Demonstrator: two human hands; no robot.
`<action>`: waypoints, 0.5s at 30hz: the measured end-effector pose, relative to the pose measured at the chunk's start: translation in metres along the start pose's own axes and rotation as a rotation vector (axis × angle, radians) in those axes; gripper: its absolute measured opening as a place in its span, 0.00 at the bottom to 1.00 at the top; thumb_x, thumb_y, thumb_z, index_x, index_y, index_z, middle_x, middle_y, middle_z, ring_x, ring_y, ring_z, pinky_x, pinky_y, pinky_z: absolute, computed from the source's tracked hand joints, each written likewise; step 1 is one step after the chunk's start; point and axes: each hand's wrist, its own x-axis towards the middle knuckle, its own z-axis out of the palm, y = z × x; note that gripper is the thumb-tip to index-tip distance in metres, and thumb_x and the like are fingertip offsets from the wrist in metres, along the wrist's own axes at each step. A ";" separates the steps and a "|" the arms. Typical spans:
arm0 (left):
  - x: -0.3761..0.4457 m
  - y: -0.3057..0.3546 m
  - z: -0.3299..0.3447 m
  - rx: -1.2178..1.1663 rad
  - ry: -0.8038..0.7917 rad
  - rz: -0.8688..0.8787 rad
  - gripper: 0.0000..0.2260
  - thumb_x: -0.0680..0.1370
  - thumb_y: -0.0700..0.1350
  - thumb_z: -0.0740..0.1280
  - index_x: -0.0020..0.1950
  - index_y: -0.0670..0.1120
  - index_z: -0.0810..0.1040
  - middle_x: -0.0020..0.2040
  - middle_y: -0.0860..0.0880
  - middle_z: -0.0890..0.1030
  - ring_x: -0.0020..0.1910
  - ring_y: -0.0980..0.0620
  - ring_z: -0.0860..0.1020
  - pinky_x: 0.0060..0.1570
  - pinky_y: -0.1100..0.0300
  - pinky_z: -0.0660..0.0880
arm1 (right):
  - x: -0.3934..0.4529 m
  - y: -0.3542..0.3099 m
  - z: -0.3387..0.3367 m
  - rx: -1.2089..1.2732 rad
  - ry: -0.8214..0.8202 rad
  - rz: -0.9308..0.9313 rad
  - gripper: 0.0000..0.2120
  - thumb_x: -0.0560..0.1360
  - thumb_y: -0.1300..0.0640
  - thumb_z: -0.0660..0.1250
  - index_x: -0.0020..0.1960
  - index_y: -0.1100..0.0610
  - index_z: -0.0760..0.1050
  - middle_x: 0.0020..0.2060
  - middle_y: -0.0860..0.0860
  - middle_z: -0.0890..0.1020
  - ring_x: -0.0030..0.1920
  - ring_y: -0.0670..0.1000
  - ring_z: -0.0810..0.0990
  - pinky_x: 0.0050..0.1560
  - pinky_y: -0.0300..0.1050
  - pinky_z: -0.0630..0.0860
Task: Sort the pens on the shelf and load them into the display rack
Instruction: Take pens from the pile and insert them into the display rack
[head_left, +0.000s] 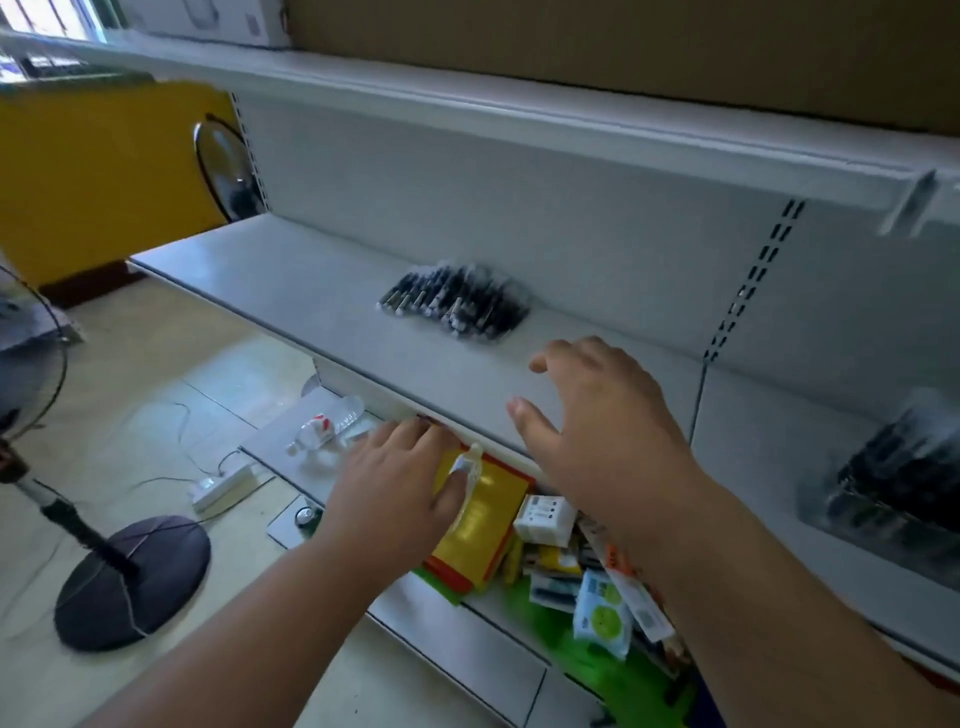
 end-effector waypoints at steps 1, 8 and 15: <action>0.010 -0.004 0.003 -0.017 -0.005 -0.016 0.24 0.76 0.62 0.50 0.62 0.53 0.77 0.57 0.52 0.79 0.58 0.46 0.75 0.57 0.49 0.72 | 0.012 0.002 0.004 0.001 -0.029 0.001 0.19 0.79 0.41 0.58 0.66 0.47 0.68 0.62 0.48 0.72 0.61 0.50 0.70 0.61 0.48 0.69; 0.068 -0.058 -0.005 -0.090 0.043 -0.100 0.22 0.77 0.61 0.52 0.61 0.53 0.77 0.57 0.53 0.78 0.57 0.49 0.75 0.57 0.51 0.72 | 0.104 -0.019 0.037 0.090 0.018 -0.048 0.16 0.77 0.43 0.63 0.61 0.50 0.72 0.57 0.50 0.76 0.57 0.52 0.74 0.58 0.52 0.73; 0.130 -0.120 0.007 -0.149 0.020 -0.091 0.20 0.78 0.60 0.54 0.64 0.55 0.74 0.58 0.56 0.76 0.59 0.52 0.73 0.59 0.54 0.72 | 0.167 -0.041 0.071 0.080 0.073 -0.027 0.15 0.77 0.45 0.66 0.60 0.52 0.74 0.54 0.50 0.78 0.53 0.51 0.76 0.54 0.48 0.74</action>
